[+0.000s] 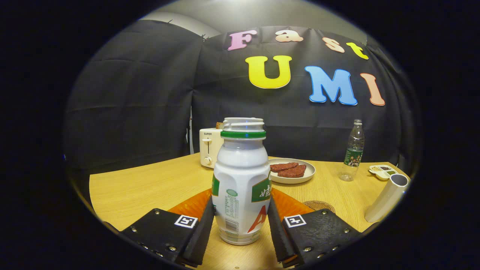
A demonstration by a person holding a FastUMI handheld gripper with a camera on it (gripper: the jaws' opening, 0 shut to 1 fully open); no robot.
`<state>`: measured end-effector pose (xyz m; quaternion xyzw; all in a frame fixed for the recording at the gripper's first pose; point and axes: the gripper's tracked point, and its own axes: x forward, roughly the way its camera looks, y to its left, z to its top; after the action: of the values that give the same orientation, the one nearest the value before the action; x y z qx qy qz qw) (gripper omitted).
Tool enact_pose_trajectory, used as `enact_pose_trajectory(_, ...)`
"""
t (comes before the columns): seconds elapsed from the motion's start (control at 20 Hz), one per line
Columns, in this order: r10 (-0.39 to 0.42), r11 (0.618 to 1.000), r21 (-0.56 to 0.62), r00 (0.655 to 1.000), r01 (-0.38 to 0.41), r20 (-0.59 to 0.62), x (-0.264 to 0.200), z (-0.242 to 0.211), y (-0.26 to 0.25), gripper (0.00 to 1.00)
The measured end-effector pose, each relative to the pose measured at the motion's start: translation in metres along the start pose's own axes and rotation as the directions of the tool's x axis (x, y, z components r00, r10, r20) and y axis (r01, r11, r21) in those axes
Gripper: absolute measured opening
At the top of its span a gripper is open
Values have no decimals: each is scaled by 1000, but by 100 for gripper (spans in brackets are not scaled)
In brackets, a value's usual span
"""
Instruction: Take the bottle from table, then pour the juice into the cup, finally place the bottle on the coaster
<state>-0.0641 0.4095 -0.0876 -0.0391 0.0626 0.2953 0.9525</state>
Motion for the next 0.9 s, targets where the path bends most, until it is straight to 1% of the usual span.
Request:
enact_pose_trajectory(0.2, -53, 998, 35, 999, 53, 0, -12, 3, -5, 69)
enact_pose_trajectory(0.3, -67, 995, 70, 997, 65, 28, -19, 14, -6, 69)
enact_pose_trajectory(0.4, -90, 992, 94, 995, 87, 29, -28, 24, -11, 69)
enact_pose_trajectory(0.6, -143, 986, 98, 989, 138, 46, -54, 61, -22, 69)
enact_pose_trajectory(0.8, -185, 967, 188, 981, 170, 65, -67, 96, -35, 69)
enact_pose_trajectory(0.9, -210, 958, 214, 975, 191, 72, -70, 111, -43, 69)
